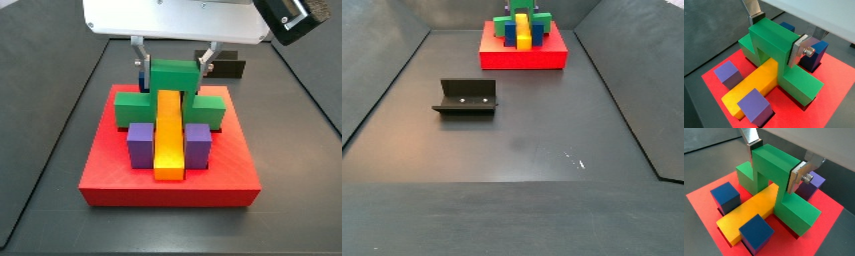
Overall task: Pick up the green object. Move up. Place the green object on the fixture. Regrasp the green object. Move to above the board. Insert the green object.
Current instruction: Insert the green object.
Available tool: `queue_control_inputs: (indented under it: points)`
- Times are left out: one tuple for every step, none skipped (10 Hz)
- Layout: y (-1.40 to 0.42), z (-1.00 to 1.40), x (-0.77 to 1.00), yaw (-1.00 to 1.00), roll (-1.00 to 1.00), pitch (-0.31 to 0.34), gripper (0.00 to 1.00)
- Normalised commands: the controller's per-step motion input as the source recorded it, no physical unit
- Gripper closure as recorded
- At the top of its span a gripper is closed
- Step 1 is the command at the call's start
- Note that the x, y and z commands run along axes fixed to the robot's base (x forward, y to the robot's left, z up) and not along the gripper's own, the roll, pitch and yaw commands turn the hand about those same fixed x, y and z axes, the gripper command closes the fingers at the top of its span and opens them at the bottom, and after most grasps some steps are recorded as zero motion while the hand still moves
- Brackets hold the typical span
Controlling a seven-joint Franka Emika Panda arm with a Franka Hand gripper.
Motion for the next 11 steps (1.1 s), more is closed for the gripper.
queue_control_inputs:
  points:
    - [0.00, 0.00, 0.21, -0.07, -0.33, 0.027, 1.00]
    - [0.00, -0.03, 0.18, -0.09, -0.36, 0.011, 1.00]
    - [0.00, -0.16, 0.10, -0.09, -0.30, 0.009, 1.00]
    - [0.00, -0.25, 0.08, -0.08, -0.24, 0.006, 1.00]
    - [0.08, -0.30, 0.08, -0.11, -0.15, 0.019, 1.00]
    - [0.17, -0.20, 0.00, -0.15, -0.01, 0.060, 1.00]
    - [0.25, -0.15, 0.00, -0.17, -0.03, 0.061, 1.00]
    - [0.30, -0.09, -0.11, -0.18, -0.08, 0.044, 1.00]
    - [0.14, -0.08, -0.14, -0.15, -0.09, 0.000, 1.00]
    - [0.00, -0.18, -0.11, -0.07, -0.06, -0.003, 1.00]
    - [-0.03, -0.29, -0.08, -0.05, -0.06, -0.004, 1.00]
